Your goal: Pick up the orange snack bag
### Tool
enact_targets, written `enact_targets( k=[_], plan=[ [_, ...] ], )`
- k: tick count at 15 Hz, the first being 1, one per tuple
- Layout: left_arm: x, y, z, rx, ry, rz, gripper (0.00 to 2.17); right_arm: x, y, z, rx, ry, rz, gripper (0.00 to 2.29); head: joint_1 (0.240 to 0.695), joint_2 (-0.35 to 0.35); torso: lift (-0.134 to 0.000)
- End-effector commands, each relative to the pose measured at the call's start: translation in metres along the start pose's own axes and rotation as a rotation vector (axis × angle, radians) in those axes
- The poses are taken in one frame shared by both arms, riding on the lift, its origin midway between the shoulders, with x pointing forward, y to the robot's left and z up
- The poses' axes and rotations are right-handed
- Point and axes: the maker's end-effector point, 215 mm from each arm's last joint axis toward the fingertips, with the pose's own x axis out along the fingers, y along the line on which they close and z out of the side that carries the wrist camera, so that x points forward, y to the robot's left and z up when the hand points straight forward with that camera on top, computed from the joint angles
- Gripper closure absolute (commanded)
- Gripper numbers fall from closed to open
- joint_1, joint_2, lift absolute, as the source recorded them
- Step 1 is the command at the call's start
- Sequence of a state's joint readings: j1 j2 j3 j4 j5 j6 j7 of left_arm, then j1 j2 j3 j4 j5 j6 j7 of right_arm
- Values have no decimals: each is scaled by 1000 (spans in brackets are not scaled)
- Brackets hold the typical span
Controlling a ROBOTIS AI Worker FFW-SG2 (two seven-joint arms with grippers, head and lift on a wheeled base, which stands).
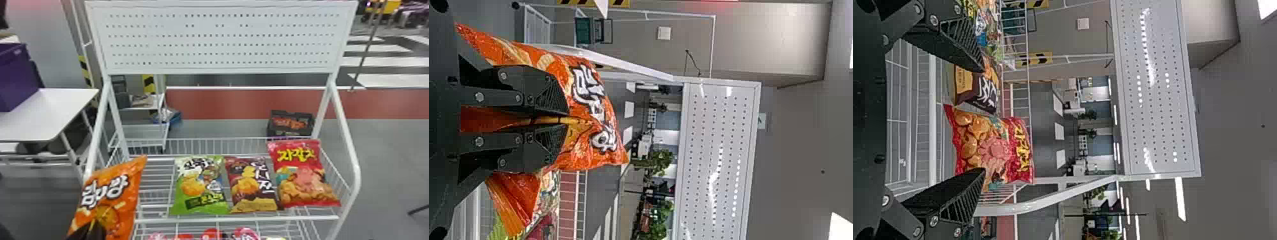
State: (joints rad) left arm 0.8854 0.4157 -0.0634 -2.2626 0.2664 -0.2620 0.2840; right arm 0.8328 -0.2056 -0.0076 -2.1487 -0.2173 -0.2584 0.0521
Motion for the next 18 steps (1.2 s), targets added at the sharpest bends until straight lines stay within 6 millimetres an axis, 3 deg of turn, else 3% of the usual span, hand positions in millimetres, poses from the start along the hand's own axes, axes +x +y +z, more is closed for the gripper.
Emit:
enact_targets(
  k=[1, 6, 18],
  plan=[
    [-15, 4, -2, -9, -15, 7, 994, 1, 0, 0, 0, -2, 0, 194, 499, 0, 0],
    [-23, 12, 5, -14, -45, 23, 994, 1, -1, -1, -1, 0, 0, 194, 499, 0, 0],
    [-26, 10, 5, -23, -46, 21, 994, -3, 3, 6, -2, -12, 9, 194, 499, 0, 0]
  ],
)
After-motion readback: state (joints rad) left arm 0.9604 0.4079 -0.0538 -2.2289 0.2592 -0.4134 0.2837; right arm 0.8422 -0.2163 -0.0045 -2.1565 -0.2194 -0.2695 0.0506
